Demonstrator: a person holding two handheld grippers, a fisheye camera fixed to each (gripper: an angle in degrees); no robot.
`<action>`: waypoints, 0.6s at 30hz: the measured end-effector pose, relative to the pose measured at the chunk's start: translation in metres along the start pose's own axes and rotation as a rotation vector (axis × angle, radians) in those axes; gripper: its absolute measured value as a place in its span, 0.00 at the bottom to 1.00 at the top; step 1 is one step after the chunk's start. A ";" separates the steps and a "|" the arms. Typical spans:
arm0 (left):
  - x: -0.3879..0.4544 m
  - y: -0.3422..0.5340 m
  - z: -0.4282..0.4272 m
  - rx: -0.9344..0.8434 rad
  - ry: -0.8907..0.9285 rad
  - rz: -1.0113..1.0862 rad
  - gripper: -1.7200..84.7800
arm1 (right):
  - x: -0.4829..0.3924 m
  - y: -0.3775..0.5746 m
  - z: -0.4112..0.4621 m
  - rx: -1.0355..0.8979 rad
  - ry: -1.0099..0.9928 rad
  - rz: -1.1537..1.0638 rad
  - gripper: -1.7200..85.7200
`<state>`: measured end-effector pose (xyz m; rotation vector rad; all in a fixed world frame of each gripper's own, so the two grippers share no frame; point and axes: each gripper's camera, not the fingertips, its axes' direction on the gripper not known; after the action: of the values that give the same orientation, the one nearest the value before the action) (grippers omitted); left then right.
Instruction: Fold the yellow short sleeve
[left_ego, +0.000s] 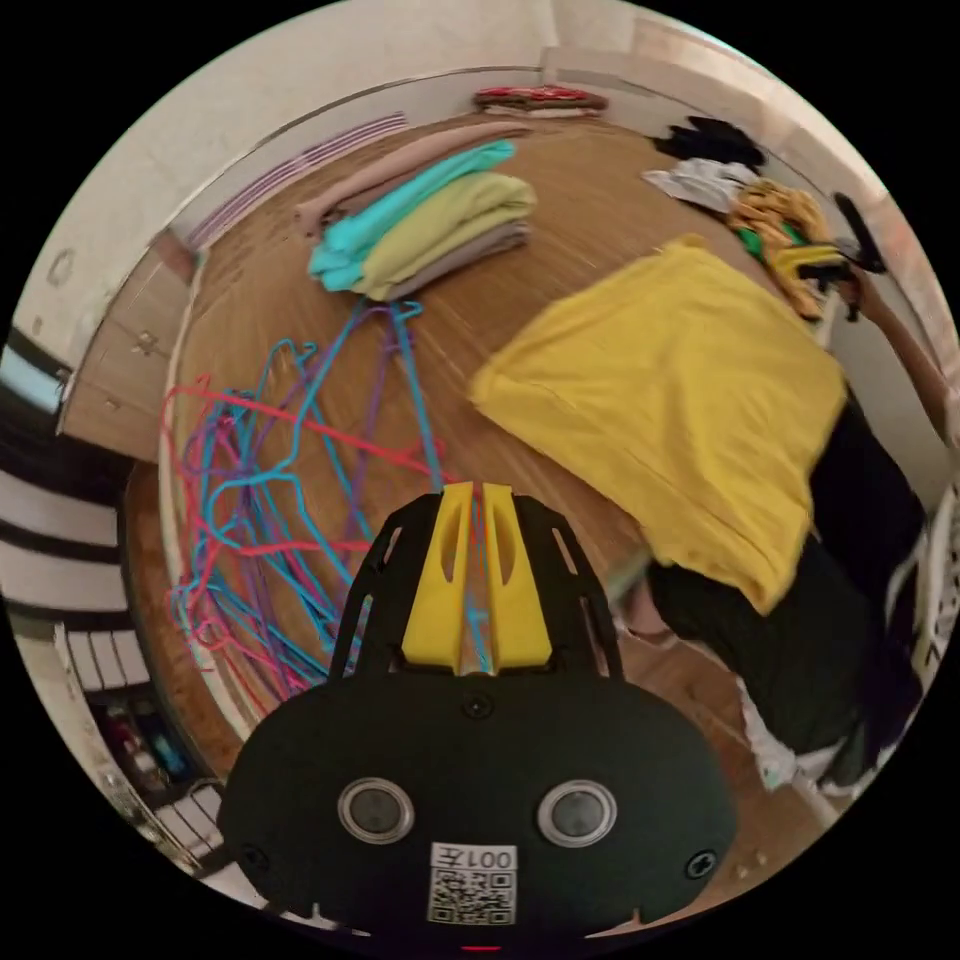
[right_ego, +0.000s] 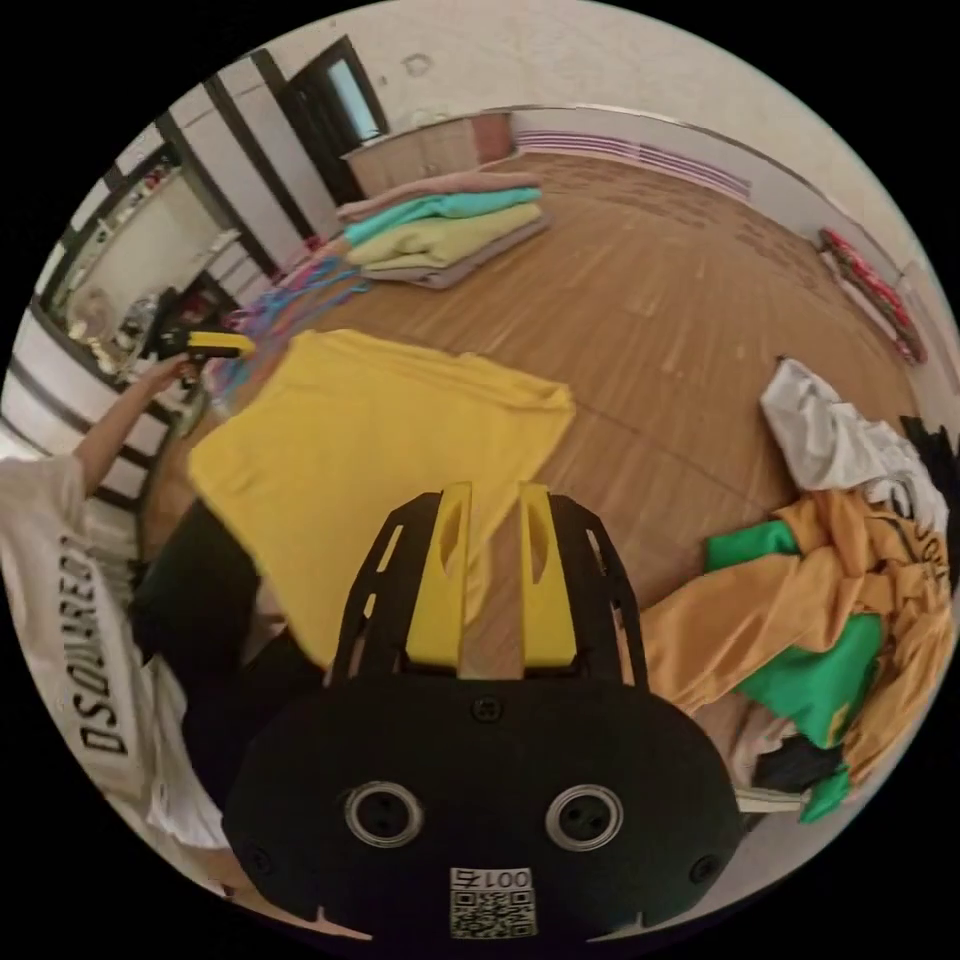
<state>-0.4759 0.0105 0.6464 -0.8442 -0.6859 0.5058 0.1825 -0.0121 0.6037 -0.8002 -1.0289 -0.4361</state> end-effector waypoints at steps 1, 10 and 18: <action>0.015 0.011 -0.005 0.006 0.067 0.054 0.05 | -0.008 0.017 -0.010 -0.015 -0.048 -0.003 0.13; 0.075 0.054 0.018 0.045 0.316 0.045 0.12 | -0.021 0.111 -0.026 -0.051 -0.185 0.217 0.19; 0.059 0.069 0.032 0.192 0.364 -0.080 0.02 | -0.026 0.108 -0.044 0.132 -0.181 0.249 0.07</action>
<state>-0.4681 0.1042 0.6260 -0.7005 -0.3288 0.3273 0.2670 0.0230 0.5275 -0.8470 -1.0967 -0.0827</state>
